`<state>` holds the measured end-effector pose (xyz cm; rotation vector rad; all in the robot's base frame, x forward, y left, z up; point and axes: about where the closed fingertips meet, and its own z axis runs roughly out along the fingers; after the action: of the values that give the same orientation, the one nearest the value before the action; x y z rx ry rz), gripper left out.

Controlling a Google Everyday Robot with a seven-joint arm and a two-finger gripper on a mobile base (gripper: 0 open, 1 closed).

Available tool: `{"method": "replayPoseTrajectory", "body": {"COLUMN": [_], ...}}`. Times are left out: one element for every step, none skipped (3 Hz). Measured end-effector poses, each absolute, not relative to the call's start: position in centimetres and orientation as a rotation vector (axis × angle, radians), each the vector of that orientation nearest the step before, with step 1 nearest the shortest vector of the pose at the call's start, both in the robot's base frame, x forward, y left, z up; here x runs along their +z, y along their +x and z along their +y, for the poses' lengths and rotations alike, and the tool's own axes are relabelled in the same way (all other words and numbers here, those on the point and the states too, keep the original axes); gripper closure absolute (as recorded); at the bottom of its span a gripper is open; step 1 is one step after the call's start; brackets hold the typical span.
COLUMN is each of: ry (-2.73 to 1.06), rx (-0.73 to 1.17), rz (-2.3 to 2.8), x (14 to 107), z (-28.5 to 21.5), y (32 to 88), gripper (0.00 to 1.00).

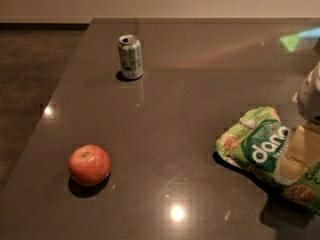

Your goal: Move green rice chip bag near 7up can

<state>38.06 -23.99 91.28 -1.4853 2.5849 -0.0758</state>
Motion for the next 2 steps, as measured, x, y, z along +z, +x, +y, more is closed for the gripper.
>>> {"method": "replayPoseTrajectory", "body": {"ry": [-1.416, -1.357], "rx": [-0.082, -0.097], "rz": [2.636, 2.663], "x": [89.4, 88.1], "z": [-24.7, -25.4], "y": [37.1, 36.9], "gripper": [0.0, 0.0]}}
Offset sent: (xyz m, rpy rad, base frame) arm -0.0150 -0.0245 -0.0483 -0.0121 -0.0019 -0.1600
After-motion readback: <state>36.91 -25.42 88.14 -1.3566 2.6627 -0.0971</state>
